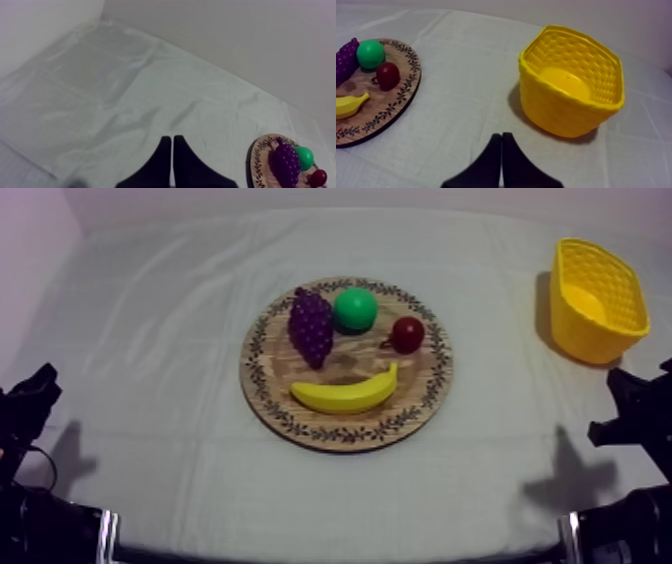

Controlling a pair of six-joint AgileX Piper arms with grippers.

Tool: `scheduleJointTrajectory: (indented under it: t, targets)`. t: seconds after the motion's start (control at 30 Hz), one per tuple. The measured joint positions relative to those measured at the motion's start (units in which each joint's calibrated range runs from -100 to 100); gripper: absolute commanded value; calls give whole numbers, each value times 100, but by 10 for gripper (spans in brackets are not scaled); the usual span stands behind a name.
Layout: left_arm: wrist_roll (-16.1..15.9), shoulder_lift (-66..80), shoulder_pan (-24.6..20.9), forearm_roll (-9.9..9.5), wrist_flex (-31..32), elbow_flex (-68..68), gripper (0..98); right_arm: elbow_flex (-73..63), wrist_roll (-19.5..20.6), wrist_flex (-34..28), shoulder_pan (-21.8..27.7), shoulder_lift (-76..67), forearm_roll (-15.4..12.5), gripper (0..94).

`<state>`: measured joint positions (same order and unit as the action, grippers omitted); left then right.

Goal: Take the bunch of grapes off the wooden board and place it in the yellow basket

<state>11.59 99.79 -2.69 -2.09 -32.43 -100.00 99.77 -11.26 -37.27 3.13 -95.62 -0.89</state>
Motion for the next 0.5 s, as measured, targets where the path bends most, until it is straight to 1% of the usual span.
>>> scheduleJointTrajectory:
  t: [0.5]
  targets:
    - [0, 0, 0, 0, 0, 0, 1, 0, 20, 0, 15, 0, 0, 4]
